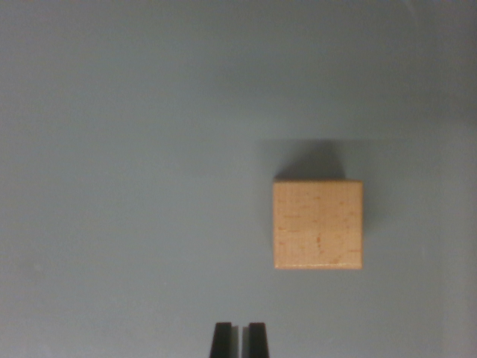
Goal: Push wooden cube
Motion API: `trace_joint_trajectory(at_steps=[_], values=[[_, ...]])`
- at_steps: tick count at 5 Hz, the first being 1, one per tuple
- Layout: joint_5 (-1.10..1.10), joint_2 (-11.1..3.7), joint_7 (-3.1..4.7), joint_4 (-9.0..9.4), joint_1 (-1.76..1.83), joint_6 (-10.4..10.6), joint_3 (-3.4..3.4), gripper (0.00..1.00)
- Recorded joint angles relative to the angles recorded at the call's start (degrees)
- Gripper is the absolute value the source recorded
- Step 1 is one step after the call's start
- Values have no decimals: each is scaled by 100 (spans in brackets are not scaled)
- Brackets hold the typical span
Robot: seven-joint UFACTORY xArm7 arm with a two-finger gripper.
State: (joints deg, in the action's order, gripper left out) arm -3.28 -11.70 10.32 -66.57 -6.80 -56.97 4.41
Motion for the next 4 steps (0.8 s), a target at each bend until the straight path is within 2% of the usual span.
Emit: trace_joint_trajectory(at_steps=[1,2,3,4], values=[[0,0,0,0,0,0,0,0],[-17,-88,73,164,-31,257,26,0],[-17,-88,73,164,-31,257,26,0],[-32,-173,143,322,-61,504,52,0]])
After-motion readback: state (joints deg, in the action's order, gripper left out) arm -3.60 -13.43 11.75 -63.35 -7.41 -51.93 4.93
